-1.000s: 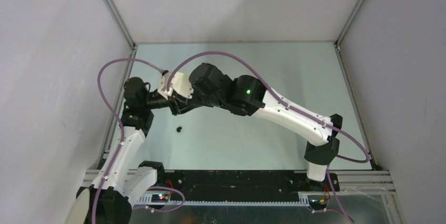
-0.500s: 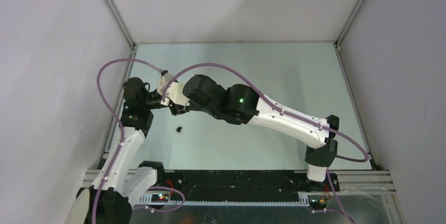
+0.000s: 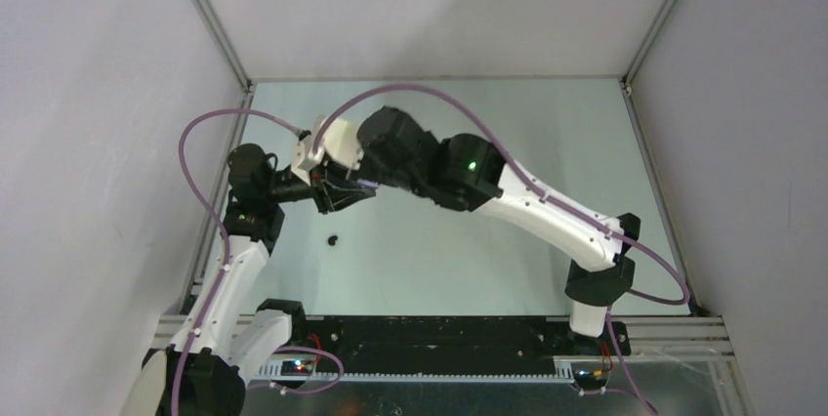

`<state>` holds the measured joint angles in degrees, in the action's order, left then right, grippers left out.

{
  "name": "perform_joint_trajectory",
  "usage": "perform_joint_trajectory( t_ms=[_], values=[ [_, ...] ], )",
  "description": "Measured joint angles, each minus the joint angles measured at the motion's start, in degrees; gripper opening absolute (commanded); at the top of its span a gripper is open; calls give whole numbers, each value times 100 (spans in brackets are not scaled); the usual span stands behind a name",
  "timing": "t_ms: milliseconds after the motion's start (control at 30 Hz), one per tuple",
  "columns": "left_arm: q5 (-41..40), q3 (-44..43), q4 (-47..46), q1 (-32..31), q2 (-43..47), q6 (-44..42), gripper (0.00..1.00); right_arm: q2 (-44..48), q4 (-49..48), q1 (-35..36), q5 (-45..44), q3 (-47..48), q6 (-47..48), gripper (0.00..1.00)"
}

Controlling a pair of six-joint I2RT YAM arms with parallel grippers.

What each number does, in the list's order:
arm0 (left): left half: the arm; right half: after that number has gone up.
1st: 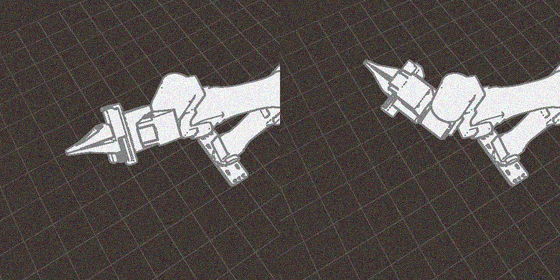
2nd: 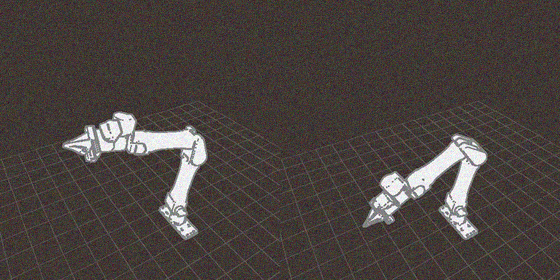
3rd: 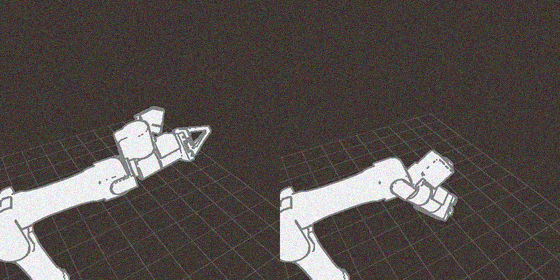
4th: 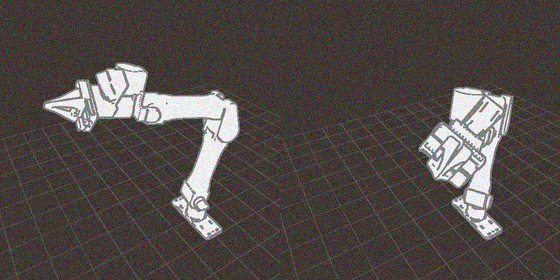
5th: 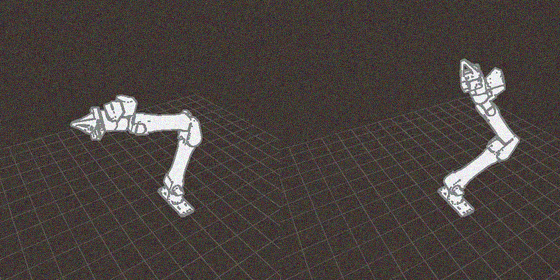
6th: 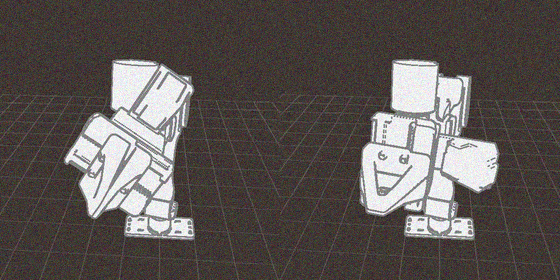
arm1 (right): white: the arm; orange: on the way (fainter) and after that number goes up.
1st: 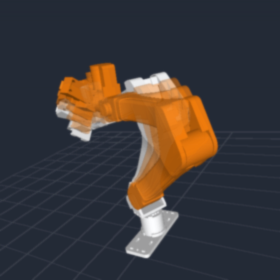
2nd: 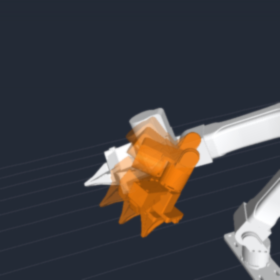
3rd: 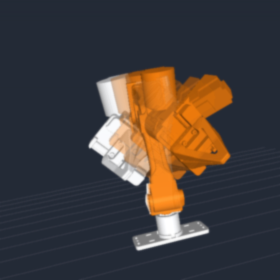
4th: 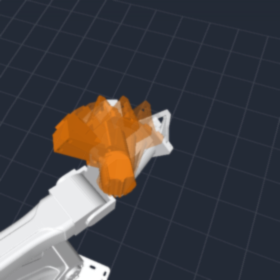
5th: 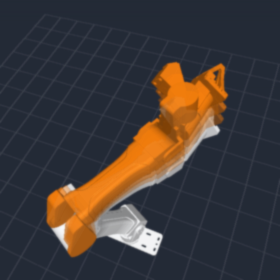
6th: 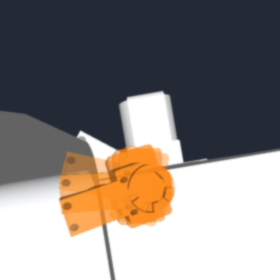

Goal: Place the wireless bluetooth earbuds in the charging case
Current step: Place the earbud in the charging case, then close the charging case.

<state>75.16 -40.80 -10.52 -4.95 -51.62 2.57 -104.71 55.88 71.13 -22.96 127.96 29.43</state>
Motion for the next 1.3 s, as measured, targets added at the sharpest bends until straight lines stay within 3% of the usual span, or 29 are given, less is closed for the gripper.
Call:
perform_joint_trajectory(
  t_ms=[133,367,533,1100,1300],
  values=[
    [2,0,-13,2,0,0,0,50,-7,-538,494,330,-299,9],
    [55,0,-11,4,0,0,0,120,-162,-1143,1036,0,-527,11],
    [109,0,-11,7,0,-2,0,107,-151,-1180,1692,-387,-544,10],
    [175,0,192,11,0,-153,0,339,304,-1351,4151,-402,-533,9],
    [170,0,192,11,0,-153,0,358,367,-1276,4304,-398,-577,9]
  ],
)
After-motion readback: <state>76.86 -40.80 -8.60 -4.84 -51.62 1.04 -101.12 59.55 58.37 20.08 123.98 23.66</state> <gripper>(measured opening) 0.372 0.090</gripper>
